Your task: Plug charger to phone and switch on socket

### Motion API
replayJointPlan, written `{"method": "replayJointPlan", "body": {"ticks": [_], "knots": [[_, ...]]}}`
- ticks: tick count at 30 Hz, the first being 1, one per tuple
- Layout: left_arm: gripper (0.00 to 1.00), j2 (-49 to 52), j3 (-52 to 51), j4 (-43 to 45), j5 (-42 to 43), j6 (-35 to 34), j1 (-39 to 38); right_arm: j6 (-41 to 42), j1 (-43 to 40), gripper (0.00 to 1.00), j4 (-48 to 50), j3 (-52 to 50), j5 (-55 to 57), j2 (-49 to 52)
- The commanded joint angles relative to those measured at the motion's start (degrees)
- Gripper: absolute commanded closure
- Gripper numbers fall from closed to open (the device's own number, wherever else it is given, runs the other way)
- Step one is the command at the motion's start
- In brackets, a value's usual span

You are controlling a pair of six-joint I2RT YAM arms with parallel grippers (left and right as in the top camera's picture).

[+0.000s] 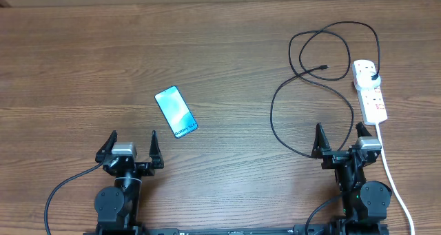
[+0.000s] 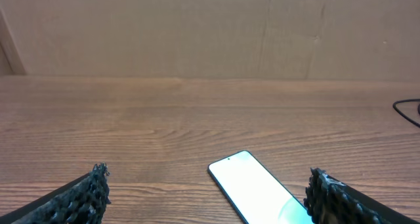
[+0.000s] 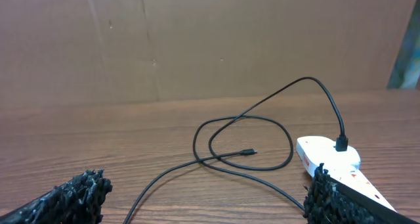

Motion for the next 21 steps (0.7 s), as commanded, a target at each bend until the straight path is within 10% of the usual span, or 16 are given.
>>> {"method": "replayJointPlan", "body": {"ticks": [1, 21], "knots": [[0.0, -0.48, -0.22, -0.02, 0.61, 1.29, 0.68, -0.26, 0.33, 0.0, 0.09, -0.59, 0.74, -0.09], [0.0, 0.63, 0.5, 0.39, 10.1, -7.32, 0.61, -0.26, 0.7, 0.0, 0.09, -0.59, 0.74, -0.09]]}}
